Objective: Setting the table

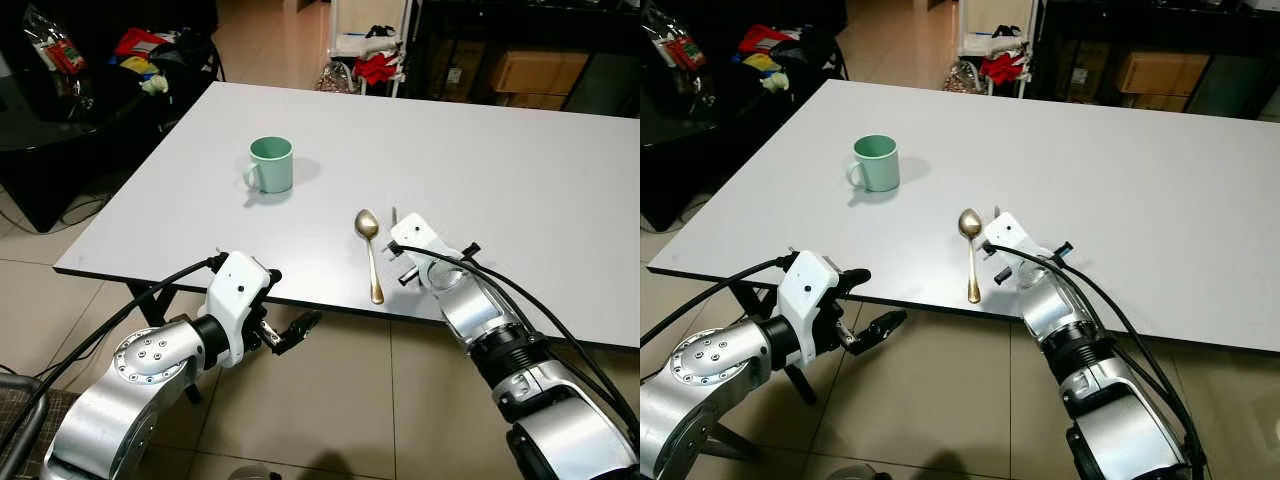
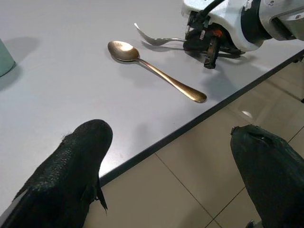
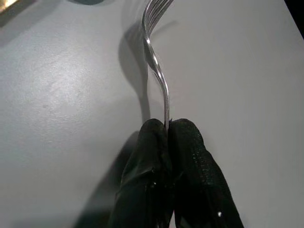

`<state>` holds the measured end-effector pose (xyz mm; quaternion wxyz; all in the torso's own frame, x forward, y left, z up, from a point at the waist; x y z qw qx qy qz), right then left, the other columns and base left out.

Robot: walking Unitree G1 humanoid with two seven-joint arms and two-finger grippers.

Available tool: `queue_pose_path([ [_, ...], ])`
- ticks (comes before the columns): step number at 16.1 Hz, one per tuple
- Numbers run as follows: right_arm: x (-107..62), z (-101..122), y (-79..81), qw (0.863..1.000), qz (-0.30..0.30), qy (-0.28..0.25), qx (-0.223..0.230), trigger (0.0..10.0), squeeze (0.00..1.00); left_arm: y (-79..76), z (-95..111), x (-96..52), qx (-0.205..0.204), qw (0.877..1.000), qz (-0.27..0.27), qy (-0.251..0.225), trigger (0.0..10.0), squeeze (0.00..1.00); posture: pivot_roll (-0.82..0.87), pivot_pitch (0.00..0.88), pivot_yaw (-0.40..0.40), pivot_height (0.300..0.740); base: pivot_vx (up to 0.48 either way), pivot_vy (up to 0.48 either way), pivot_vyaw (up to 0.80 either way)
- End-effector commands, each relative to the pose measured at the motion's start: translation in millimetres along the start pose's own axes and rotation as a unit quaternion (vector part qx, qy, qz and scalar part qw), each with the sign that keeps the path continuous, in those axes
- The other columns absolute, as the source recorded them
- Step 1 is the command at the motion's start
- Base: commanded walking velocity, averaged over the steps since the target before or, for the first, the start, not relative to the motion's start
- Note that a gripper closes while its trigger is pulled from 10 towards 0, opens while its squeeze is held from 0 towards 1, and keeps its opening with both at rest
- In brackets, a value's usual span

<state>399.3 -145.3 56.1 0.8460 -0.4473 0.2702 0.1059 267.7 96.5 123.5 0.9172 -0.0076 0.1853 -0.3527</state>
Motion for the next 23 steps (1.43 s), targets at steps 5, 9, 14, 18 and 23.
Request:
queue_pose_path([
  [5, -1.2, 0.8, 8.4, 0.999, 0.028, -0.003, 0.043, 10.0, 1.00, 1.5, 1.4, -0.2, 0.003, 1.000, 0.003, 0.001, 10.0, 0.00, 0.13, 0.000, -0.003, 0.740, 0.000, 0.000, 0.00],
  [9, -2.9, 8.9, 11.4, 0.998, 0.036, -0.020, 0.051, 10.0, 1.00, 2.1, 0.6, -0.9, 0.006, 1.000, 0.003, 0.004, 10.0, 0.00, 0.14, 0.000, -0.004, 0.740, 0.000, 0.000, 0.00],
  [14, -15.8, 39.8, -10.1, 0.989, 0.019, -0.102, 0.107, 10.0, 1.00, 7.1, -0.9, -4.5, 0.015, 1.000, 0.009, 0.011, 10.0, 0.00, 0.14, 0.000, -0.005, 0.740, 0.000, 0.000, 0.00],
  [18, -30.5, 30.9, -41.6, 0.984, -0.026, -0.109, 0.142, 10.0, 0.05, 5.0, 3.0, -4.3, 0.017, 1.000, 0.004, 0.003, 10.0, 0.00, 0.14, 0.000, -0.004, 0.740, 0.000, 0.000, 0.00],
  [23, -30.0, -63.1, -17.2, 0.997, 0.035, 0.015, 0.074, 10.0, 0.00, -1.1, 4.7, -2.6, 0.015, 1.000, -0.014, -0.001, 10.0, 0.00, 0.13, 0.000, 0.004, 0.740, 0.000, 0.000, 0.00],
])
Point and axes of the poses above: a point about 5 cm out from each wrist's last joint towards the gripper, its own x axis pointing out of the wrist towards the gripper, its own z axis along the axis of the wrist's last joint, y = z × x, the point moved 6 cm from there along x, pointing out of the wrist towards the gripper, and after that the axes turned 12 degrees about -x, right-handed, at the moved point
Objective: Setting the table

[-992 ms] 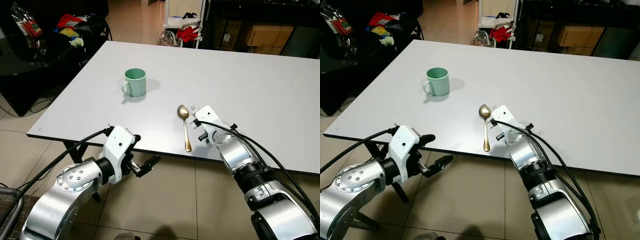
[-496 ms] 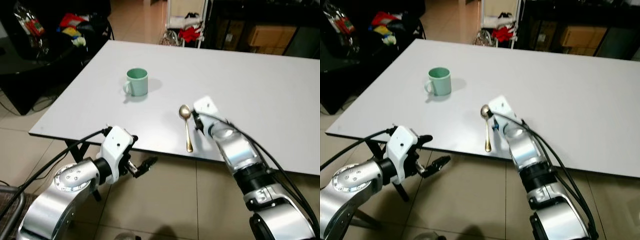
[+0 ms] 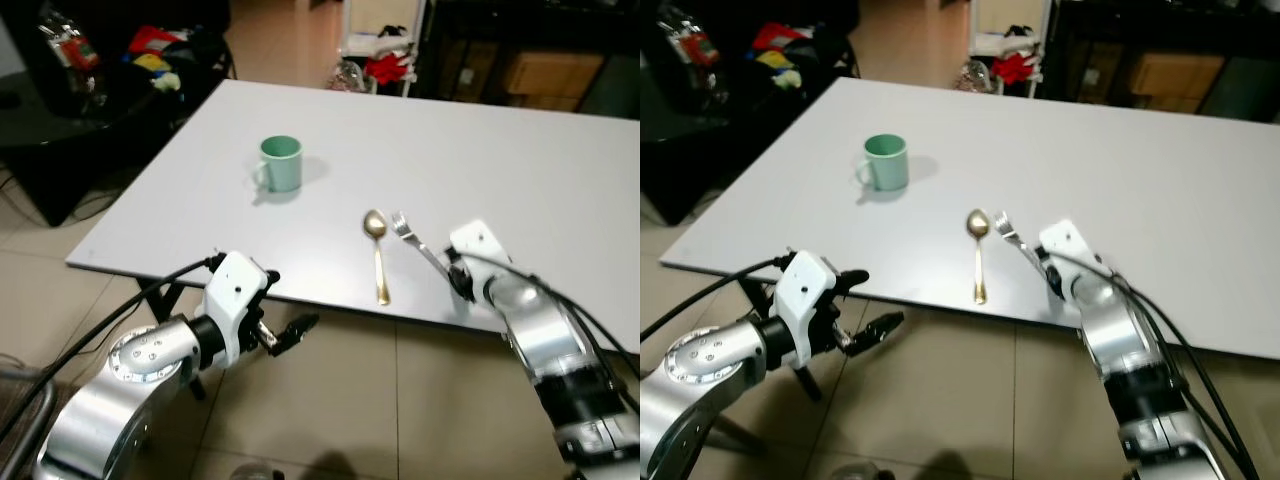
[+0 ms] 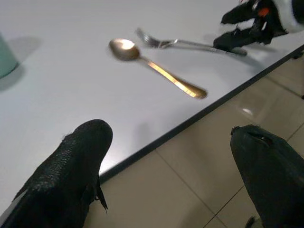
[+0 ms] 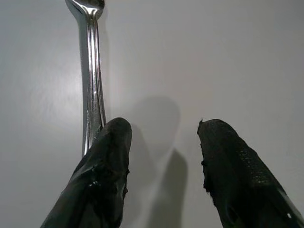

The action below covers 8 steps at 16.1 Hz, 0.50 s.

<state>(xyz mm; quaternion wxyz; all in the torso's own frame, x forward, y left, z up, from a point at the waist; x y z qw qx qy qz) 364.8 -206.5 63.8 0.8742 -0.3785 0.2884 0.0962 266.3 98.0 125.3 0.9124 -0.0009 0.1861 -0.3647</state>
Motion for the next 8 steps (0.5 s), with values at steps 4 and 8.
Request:
queue_pose_path([
  [4, -10.4, -0.1, 40.6, 0.996, 0.084, -0.001, 0.001, 10.0, 0.00, 1.0, 4.4, -0.1, 0.009, 1.000, -0.002, -0.003, 10.0, 0.00, 0.13, 0.000, 0.010, 0.740, 0.000, 0.000, 0.00],
  [8, -18.6, 14.6, 49.8, 0.995, 0.103, -0.019, 0.008, 10.0, 0.00, 2.6, 5.4, -0.3, 0.011, 1.000, -0.002, -0.003, 10.0, 0.00, 0.13, 0.000, 0.015, 0.740, 0.000, 0.000, 0.00],
])
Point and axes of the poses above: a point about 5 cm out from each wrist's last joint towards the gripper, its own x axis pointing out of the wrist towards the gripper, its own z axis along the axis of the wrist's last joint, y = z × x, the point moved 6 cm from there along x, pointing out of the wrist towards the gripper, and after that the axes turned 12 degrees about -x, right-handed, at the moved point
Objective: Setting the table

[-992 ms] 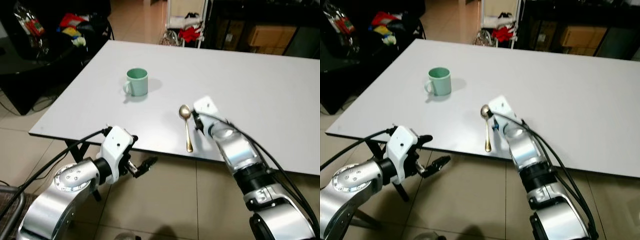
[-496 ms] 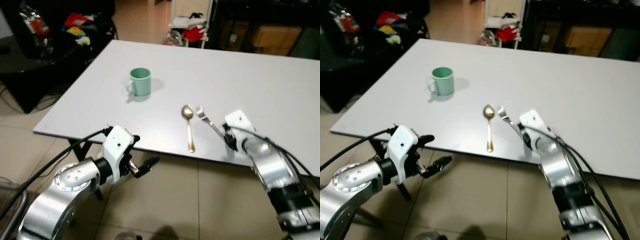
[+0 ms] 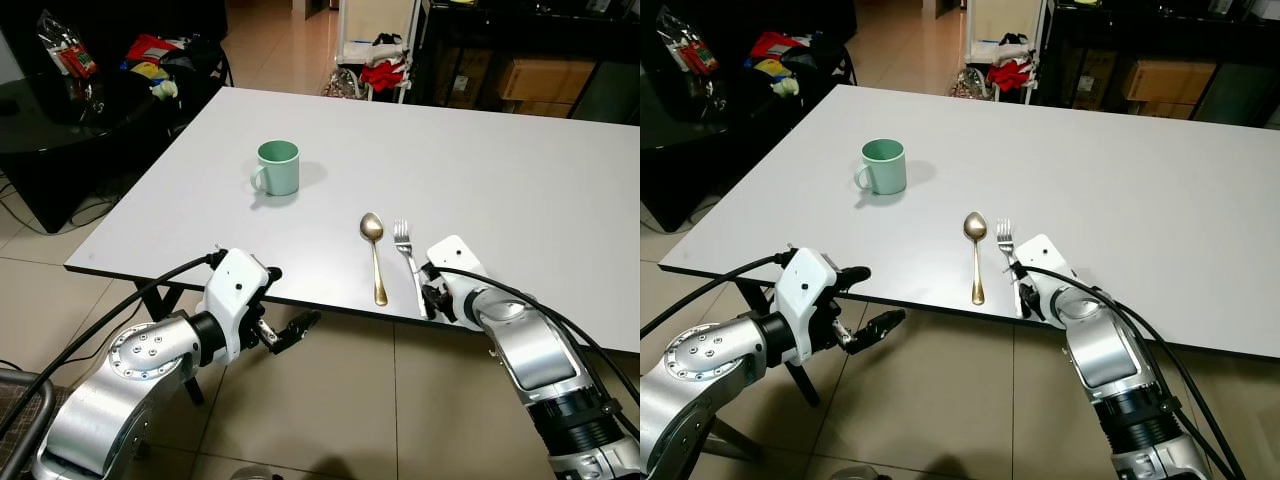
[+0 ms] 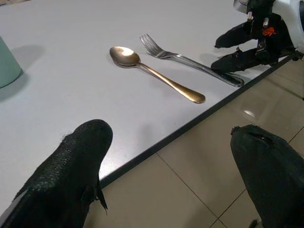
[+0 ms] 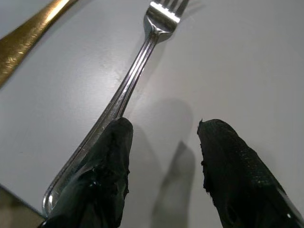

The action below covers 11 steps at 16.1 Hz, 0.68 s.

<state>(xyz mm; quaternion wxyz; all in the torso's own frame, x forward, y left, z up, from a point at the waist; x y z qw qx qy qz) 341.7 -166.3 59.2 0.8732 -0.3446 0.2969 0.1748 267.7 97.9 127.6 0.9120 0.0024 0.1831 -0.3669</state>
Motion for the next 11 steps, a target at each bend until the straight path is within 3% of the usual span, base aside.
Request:
queue_pose_path([
  [1, 1.1, -1.6, 9.5, 1.000, 0.020, 0.006, 0.001, 10.0, 0.00, 2.0, 2.7, -0.6, 0.006, 1.000, 0.000, -0.001, 10.0, 0.00, 0.13, 0.000, 0.015, 0.740, 0.000, 0.000, 0.00],
  [5, -2.6, 0.0, 0.6, 1.000, 0.007, 0.005, 0.003, 10.0, 0.00, 2.1, 2.8, -0.8, 0.007, 1.000, 0.001, -0.001, 10.0, 0.00, 0.13, 0.000, 0.014, 0.740, 0.000, 0.000, 0.00],
  [11, 5.2, 14.3, 4.5, 0.999, 0.000, -0.016, 0.040, 10.0, 0.00, 3.4, 2.9, -0.5, 0.007, 1.000, 0.003, -0.002, 10.0, 0.00, 0.13, 0.000, 0.020, 0.740, 0.000, 0.000, 0.00],
])
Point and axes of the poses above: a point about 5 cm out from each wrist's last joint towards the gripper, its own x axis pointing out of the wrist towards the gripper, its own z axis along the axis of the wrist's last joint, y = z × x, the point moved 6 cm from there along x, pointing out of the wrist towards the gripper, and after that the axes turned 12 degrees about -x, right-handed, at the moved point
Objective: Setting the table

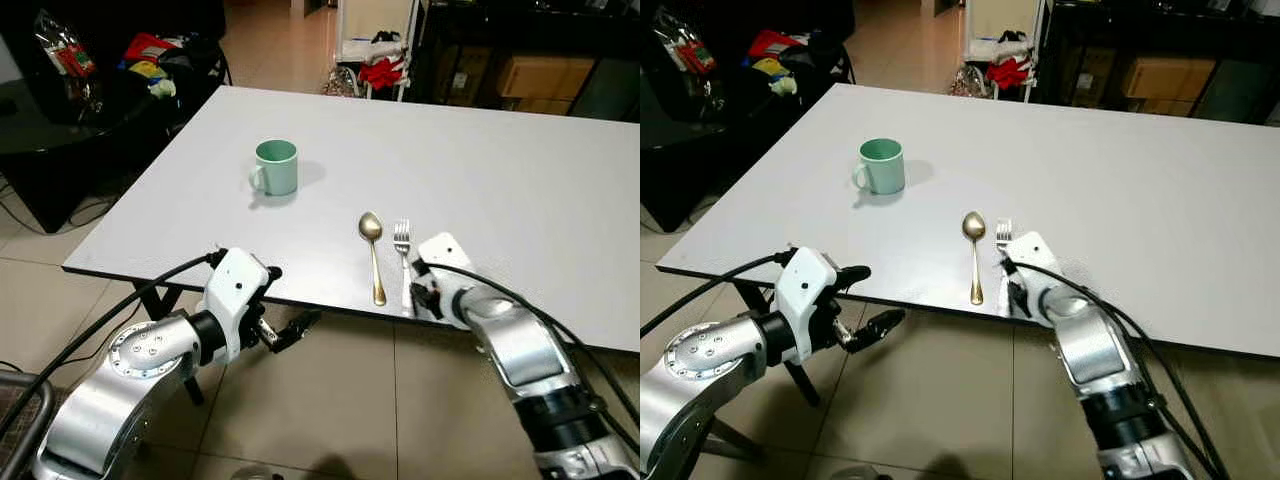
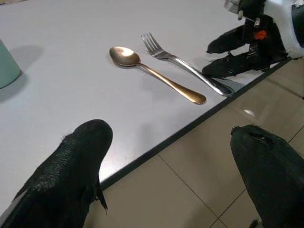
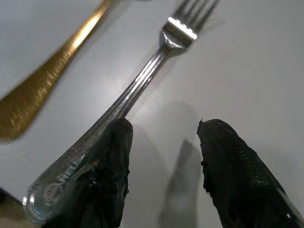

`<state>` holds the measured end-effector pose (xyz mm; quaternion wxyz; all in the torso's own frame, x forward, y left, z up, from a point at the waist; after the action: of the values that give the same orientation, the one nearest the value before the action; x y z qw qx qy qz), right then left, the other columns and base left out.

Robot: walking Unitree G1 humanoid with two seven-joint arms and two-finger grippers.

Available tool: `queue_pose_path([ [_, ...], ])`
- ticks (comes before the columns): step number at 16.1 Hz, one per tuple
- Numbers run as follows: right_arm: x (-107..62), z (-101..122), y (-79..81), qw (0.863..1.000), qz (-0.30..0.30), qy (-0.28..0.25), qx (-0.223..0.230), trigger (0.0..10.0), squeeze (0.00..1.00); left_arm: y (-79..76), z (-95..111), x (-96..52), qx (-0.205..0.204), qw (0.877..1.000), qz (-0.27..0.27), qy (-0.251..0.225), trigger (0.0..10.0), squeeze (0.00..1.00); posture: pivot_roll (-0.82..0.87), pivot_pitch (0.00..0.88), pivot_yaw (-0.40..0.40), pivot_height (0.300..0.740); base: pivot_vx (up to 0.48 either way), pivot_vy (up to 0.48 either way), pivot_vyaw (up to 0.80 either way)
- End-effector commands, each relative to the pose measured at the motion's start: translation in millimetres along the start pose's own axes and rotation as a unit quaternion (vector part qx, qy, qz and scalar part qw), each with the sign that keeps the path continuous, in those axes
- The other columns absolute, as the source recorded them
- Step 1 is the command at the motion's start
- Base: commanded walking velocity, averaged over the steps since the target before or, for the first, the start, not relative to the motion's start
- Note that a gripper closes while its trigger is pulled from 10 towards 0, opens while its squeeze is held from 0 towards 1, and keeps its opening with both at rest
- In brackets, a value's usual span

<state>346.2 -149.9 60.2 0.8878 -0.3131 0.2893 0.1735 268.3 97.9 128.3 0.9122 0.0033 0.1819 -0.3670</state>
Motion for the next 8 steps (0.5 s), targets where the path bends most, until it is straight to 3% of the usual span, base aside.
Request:
queue_pose_path([
  [1, 1.6, 1.6, -4.2, 1.000, -0.004, -0.003, 0.012, 10.0, 0.00, 3.2, 1.9, -0.6, 0.006, 1.000, 0.002, -0.001, 10.0, 0.00, 0.13, 0.000, 0.021, 0.740, 0.000, 0.000, 0.00],
  [8, -4.5, 6.8, -21.2, 1.000, -0.020, -0.015, 0.015, 10.0, 0.00, 1.1, 4.0, 0.8, 0.003, 1.000, -0.002, -0.006, 10.0, 0.00, 0.14, 0.000, 0.024, 0.740, 0.000, 0.000, 0.00],
])
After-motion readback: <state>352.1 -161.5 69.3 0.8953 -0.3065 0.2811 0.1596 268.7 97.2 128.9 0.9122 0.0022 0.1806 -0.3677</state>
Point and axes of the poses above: a point about 5 cm out from each wrist's last joint towards the gripper, its own x axis pointing out of the wrist towards the gripper, its own z axis along the axis of the wrist's last joint, y = z × x, the point moved 6 cm from there along x, pointing out of the wrist towards the gripper, and after that the axes turned 12 degrees about -x, right-handed, at the moved point
